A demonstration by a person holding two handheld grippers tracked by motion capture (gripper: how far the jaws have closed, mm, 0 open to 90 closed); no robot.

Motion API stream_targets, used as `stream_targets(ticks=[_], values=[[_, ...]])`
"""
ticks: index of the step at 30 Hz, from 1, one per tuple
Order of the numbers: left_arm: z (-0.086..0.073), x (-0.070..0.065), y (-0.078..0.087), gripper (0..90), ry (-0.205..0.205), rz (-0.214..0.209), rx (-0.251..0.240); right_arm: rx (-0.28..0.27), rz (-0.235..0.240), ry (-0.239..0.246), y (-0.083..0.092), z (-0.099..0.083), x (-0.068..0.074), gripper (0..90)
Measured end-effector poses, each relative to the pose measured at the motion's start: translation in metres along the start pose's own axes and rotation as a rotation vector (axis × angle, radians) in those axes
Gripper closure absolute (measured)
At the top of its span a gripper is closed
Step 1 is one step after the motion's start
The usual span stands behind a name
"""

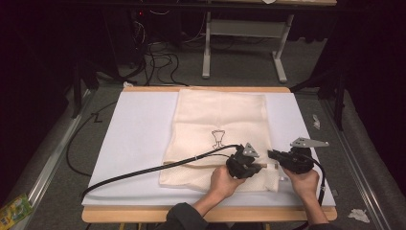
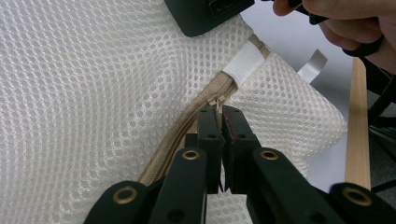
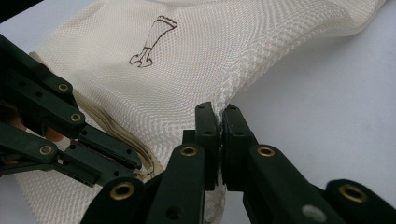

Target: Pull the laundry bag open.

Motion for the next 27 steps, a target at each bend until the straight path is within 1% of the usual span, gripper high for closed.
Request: stream_targets(ticks=[2,3,5,8,9,11,13,15,16,19,23,25,27], values=[[0.000,0.000,0.001,87.1,-0.001,0.001,0.000,-0.001,-0.001,-0.001,0.000,0.000,0.000,88.2],[0.000,0.000,0.001,87.1,-0.004,0.009,0.001,0.000,-0.002,-0.001,0.000,0.000,0.000,88.2],[-0.001,0.000,0.003,87.1,-0.014,0.016,0.012,0.002,-0.005,0.000,0.000,0.000,-0.001,88.2],[-0.001,0.002,0.005,87.1,0.000,0.004,-0.006,0.000,-0.005,0.003,0.000,0.000,-0.002,88.2],[-0.001,0.003,0.006,87.1,-0.003,0.007,-0.002,-0.002,-0.006,0.006,-0.001,0.000,-0.002,88.2],[-0.002,0.003,0.007,87.1,0.000,0.009,-0.010,0.002,-0.014,0.010,-0.001,0.001,-0.002,88.2],[-0.003,0.004,0.009,87.1,0.008,0.014,-0.010,0.005,-0.014,0.007,-0.002,0.000,-0.002,88.2],[-0.004,0.005,0.012,87.1,0.005,0.022,0.001,0.004,-0.013,0.004,-0.002,0.000,-0.002,88.2],[-0.005,0.005,0.013,87.1,0.000,0.025,0.000,0.004,-0.013,0.004,-0.002,0.000,-0.002,88.2],[-0.005,0.006,0.017,87.1,0.004,0.022,-0.012,0.008,-0.015,0.005,-0.004,0.000,-0.003,88.1],[-0.005,0.006,0.018,87.1,0.002,0.019,-0.021,0.009,-0.016,0.002,-0.004,0.000,-0.002,88.1],[-0.007,0.006,0.017,87.1,0.010,0.017,-0.020,0.008,-0.014,0.006,-0.004,0.000,-0.002,88.1],[-0.007,0.006,0.019,87.1,0.003,0.025,-0.010,0.009,-0.013,0.005,-0.005,0.000,-0.001,88.2]])
Point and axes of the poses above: each handheld gripper's, and its own axes: y roughly backward along the jaws, z roughly out of its top, x roughly to its left, the point moved 3 cm from there along -y, roughly forward along the jaws, and after that the axes turned 11 degrees about -z, right-handed, at the moved point
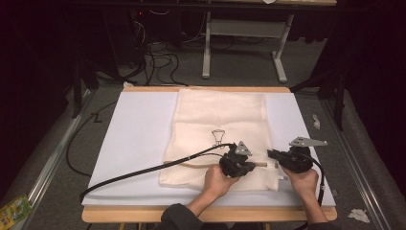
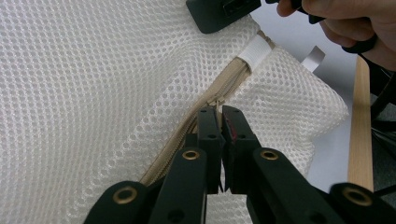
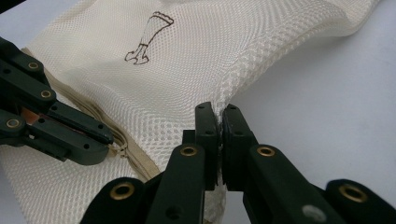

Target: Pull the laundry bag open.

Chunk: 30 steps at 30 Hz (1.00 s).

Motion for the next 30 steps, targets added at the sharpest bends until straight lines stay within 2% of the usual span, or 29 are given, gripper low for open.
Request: stream_targets(ticks=[5,10,25,30], values=[[0.000,0.000,0.002,87.1,0.002,-0.003,-0.007,0.001,0.002,0.000,0.000,0.000,0.000,88.1],[0.000,0.000,0.003,87.0,0.004,-0.007,-0.015,-0.016,-0.017,0.026,0.001,0.000,0.002,88.2],[0.001,-0.001,0.007,87.1,-0.005,0.000,-0.014,-0.013,-0.009,0.020,0.000,0.000,0.002,88.2],[0.000,-0.001,0.011,87.1,-0.023,0.022,-0.021,-0.022,-0.019,0.015,0.000,-0.001,0.001,88.2]])
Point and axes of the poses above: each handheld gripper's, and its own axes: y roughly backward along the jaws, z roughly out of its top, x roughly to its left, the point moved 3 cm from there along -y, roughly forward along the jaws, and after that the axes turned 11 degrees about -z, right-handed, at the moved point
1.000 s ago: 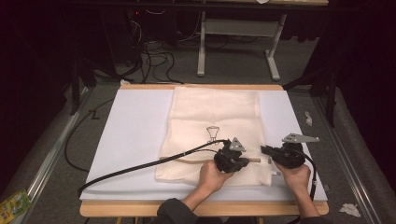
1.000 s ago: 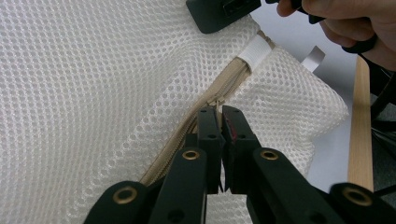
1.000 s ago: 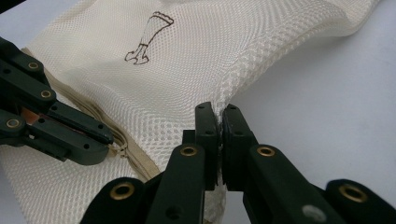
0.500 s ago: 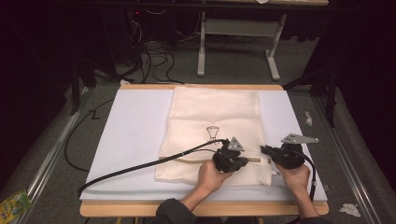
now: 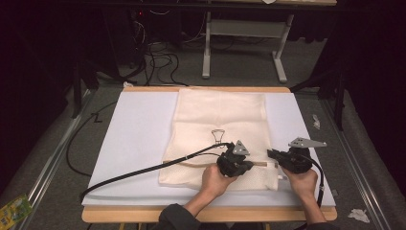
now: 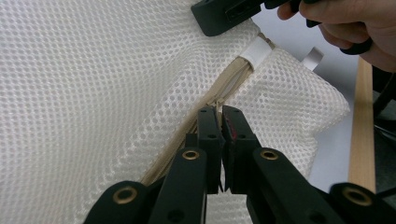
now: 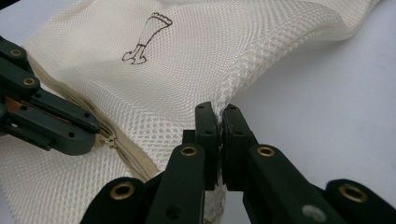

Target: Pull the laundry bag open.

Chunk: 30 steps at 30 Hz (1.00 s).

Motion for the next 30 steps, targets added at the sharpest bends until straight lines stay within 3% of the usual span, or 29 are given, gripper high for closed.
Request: stream_targets(ticks=[14,21,30], values=[[-0.0005,0.0047,0.0061,87.1,0.016,-0.007,-0.015,0.024,-0.011,0.005,-0.0025,0.0030,0.0000,88.3],[-0.0007,0.0096,0.0077,87.1,0.046,-0.017,-0.014,0.022,-0.010,-0.012,-0.0060,0.0035,-0.0018,88.3],[-0.0022,0.0063,0.0087,87.1,0.031,0.000,-0.008,0.025,-0.006,0.002,-0.0047,0.0041,-0.0011,88.3]])
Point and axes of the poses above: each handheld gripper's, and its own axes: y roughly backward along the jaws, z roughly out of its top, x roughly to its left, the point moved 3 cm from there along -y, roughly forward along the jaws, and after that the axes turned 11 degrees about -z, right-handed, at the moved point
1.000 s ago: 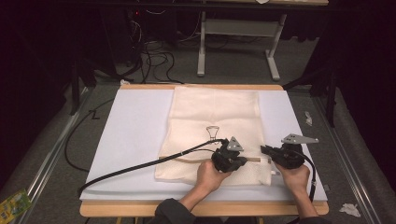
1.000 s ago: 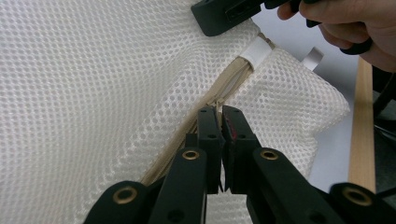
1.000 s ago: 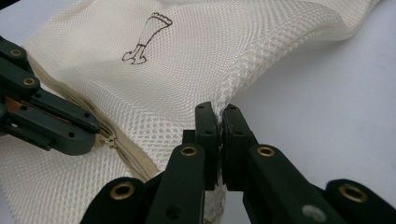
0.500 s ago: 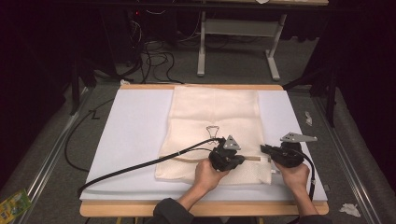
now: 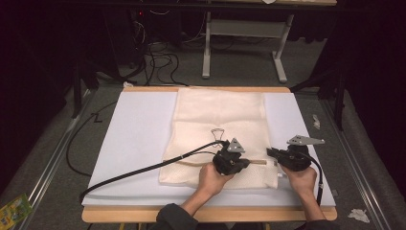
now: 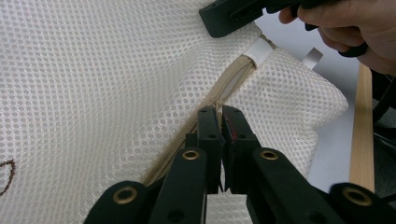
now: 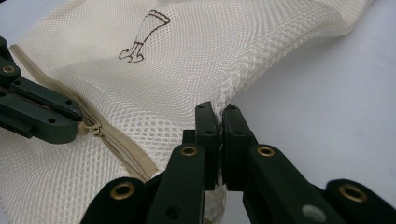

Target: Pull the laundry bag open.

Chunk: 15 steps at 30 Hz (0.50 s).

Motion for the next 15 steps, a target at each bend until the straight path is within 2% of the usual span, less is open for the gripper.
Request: stream_targets(ticks=[6,15], values=[[-0.0031,0.0017,0.0030,87.1,0.013,-0.007,-0.012,0.000,0.004,-0.005,-0.0002,-0.0019,0.0006,88.3],[-0.0057,0.0016,0.0064,87.1,0.010,-0.001,-0.010,-0.001,0.008,0.000,-0.0001,-0.0019,0.0013,88.3]])
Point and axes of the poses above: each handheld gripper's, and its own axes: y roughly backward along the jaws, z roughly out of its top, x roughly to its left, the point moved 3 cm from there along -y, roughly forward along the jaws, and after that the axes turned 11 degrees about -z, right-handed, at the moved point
